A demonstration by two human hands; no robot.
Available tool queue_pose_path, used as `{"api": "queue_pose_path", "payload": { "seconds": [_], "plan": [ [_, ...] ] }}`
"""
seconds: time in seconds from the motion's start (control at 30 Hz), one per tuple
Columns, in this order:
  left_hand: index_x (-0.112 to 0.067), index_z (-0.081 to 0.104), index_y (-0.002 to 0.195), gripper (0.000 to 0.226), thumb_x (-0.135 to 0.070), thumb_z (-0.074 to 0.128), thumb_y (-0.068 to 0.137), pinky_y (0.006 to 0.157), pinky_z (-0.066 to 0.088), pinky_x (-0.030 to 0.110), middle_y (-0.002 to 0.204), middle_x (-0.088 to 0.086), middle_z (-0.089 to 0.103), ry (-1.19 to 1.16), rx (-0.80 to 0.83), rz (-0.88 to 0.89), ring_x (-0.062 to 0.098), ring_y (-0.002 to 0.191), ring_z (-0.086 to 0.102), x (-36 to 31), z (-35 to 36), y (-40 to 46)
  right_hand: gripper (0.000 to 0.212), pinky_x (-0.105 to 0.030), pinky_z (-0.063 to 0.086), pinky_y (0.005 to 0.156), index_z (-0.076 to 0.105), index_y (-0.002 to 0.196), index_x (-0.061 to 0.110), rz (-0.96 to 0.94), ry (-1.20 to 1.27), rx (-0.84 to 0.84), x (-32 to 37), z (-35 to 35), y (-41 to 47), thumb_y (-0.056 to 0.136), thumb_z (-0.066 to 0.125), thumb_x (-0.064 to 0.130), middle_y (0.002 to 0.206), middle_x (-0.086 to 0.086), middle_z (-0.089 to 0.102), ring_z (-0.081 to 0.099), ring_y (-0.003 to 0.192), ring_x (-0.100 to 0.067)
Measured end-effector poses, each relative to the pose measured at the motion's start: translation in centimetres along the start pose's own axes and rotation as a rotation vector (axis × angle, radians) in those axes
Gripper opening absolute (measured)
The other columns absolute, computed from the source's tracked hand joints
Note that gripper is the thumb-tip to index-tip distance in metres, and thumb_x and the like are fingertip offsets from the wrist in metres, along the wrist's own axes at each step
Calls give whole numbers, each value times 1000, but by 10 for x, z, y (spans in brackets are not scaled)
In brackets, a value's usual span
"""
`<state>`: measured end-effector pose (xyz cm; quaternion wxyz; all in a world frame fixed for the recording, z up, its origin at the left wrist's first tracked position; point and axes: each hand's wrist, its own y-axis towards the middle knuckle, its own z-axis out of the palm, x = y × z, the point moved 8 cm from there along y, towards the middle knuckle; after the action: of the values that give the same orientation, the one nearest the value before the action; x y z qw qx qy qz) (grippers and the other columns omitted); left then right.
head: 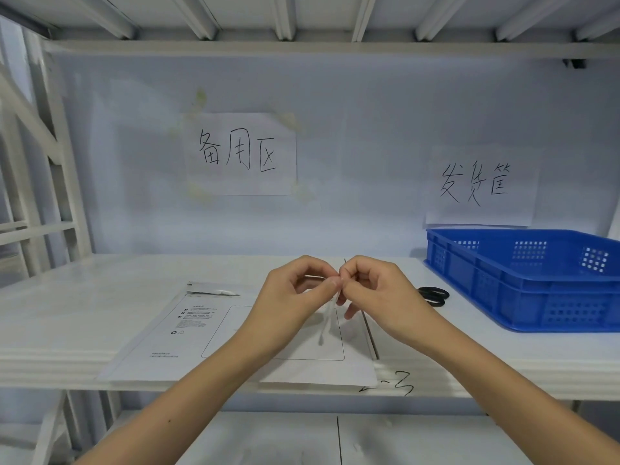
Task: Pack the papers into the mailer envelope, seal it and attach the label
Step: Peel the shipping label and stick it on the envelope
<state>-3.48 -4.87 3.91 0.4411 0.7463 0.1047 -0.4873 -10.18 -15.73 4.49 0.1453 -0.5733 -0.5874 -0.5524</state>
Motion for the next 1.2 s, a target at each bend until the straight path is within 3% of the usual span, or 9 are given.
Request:
{"api": "queue_pose_path", "payload": {
  "seconds": [0.2, 0.37, 0.5, 0.63, 0.83, 0.93, 1.03, 1.13, 1.2],
  "plan": [
    [-10, 70, 82, 10, -9, 64, 89, 88, 55, 38, 84, 9, 75, 42, -38, -66, 24, 87, 72, 9, -4, 0, 18, -27, 55, 60, 59, 73, 13, -15, -92, -7, -1, 4, 1, 88, 58, 4, 69, 0, 61, 62, 68, -12],
    [-7, 65, 72, 20, -1, 56, 89, 79, 59, 27, 76, 2, 68, -74, -115, -177, 13, 73, 66, 24, -19, 7, 15, -27, 51, 55, 57, 85, -11, 101, -27, -79, -15, -9, 6, 91, 48, 0, 67, -7, 59, 58, 59, -11],
    [-4, 62, 75, 18, -5, 55, 91, 75, 57, 24, 86, 10, 65, -161, -143, -271, 14, 78, 64, 42, -42, 10, 20, -29, 50, 56, 60, 83, -1, 227, 132, -110, -34, -29, 5, 94, 44, 4, 64, -7, 55, 55, 57, -14],
    [-2, 64, 83, 15, -6, 52, 92, 82, 57, 29, 89, 12, 69, -224, -174, -359, 19, 82, 62, 61, -60, 11, 25, -28, 47, 53, 52, 69, 6, 346, 210, -200, -60, -55, -1, 94, 46, 7, 63, -7, 50, 52, 52, -14],
    [-1, 64, 82, 15, -8, 53, 90, 76, 56, 28, 89, 12, 67, -77, -241, -376, 22, 80, 61, 75, -96, 11, 21, -30, 41, 50, 49, 70, 7, 475, 167, -324, -88, -101, -15, 91, 46, 8, 59, -7, 48, 45, 55, -20],
    [-3, 63, 79, 16, -8, 53, 89, 72, 54, 26, 87, 10, 62, 13, -293, -361, 20, 74, 58, 75, -115, 14, 21, -29, 35, 45, 48, 67, 7, 540, 59, -397, -94, -128, -22, 88, 47, 7, 58, -8, 48, 42, 51, -19],
    [-5, 64, 77, 15, -9, 57, 89, 75, 56, 35, 84, 9, 60, 171, -256, -310, 18, 67, 56, 68, -126, 19, 25, -26, 34, 42, 53, 62, 4, 604, -195, -398, -99, -151, -29, 86, 54, 6, 56, -8, 50, 41, 45, -18],
    [-5, 64, 83, 12, -12, 59, 91, 80, 56, 40, 79, 0, 62, 296, -217, -242, 13, 60, 60, 56, -127, 21, 25, -25, 40, 41, 59, 63, -2, 670, -485, -345, -96, -164, -31, 87, 54, 0, 55, -10, 61, 43, 41, -18],
    [-7, 64, 83, 12, -14, 59, 92, 76, 56, 37, 82, -4, 63, 326, -192, -184, 11, 58, 63, 46, -123, 22, 22, -33, 48, 47, 54, 67, -1, 653, -697, -341, -87, -167, -29, 88, 47, -3, 68, -18, 70, 48, 42, -21]
  ]
}}
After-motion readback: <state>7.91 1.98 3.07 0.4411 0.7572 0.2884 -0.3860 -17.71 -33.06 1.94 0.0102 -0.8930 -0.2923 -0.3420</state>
